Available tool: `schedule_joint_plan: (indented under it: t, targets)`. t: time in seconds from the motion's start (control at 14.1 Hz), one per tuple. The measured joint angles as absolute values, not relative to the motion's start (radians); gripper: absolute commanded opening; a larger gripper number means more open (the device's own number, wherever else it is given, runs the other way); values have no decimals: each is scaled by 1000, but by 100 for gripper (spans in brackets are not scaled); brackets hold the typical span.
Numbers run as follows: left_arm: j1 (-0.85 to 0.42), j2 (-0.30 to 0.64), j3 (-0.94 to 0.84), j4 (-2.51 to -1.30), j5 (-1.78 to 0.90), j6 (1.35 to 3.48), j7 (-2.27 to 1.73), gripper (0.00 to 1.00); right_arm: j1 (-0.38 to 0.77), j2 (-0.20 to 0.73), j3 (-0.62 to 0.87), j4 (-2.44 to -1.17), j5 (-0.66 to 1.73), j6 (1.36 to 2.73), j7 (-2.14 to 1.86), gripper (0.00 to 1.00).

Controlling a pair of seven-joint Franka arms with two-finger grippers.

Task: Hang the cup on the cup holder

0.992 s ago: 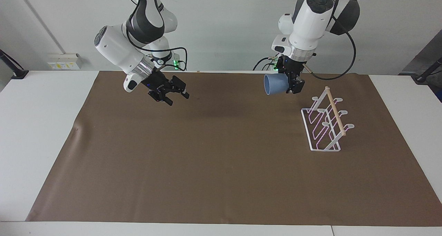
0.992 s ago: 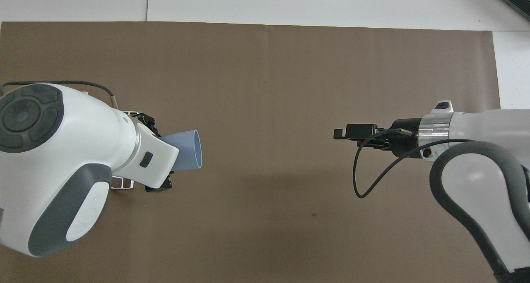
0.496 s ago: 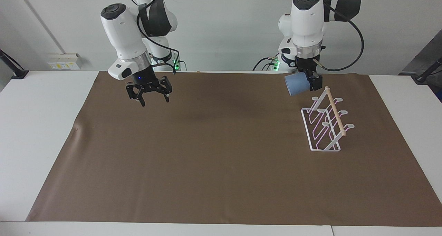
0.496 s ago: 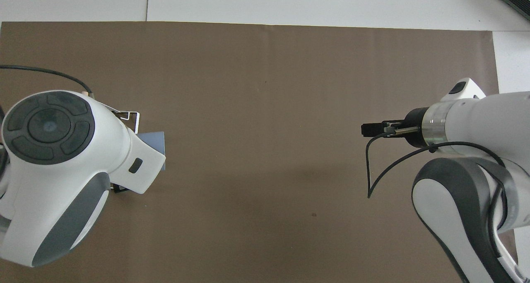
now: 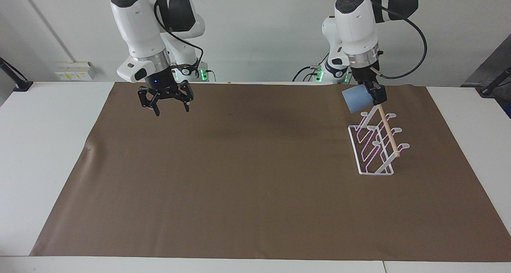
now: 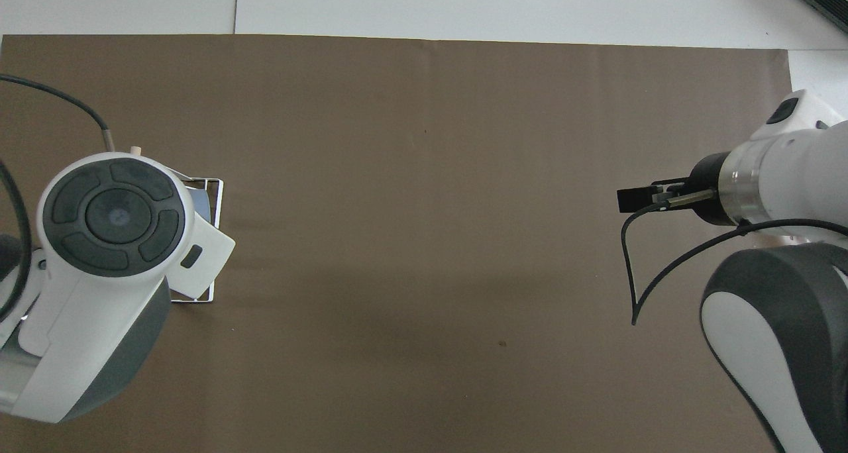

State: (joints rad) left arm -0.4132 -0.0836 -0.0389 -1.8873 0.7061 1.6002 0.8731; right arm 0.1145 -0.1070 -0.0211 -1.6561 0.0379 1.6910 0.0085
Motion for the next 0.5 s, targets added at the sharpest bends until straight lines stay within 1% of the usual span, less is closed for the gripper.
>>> schedule_joint_plan:
  t: [0.14,0.28,0.5]
  targets:
    - [-413,-27,-41,-1891,793,1601,873,0,84,-107,-23,-1602,38,1603,21,100]
    - [-413,22,-41,-1891,836,1601,871,0,56,-104,-24,-1598,37,1553,35,100]
    - [-413,41,-40,-1901,903,1626,872,0,44,-94,-20,-1604,37,1545,36,100]
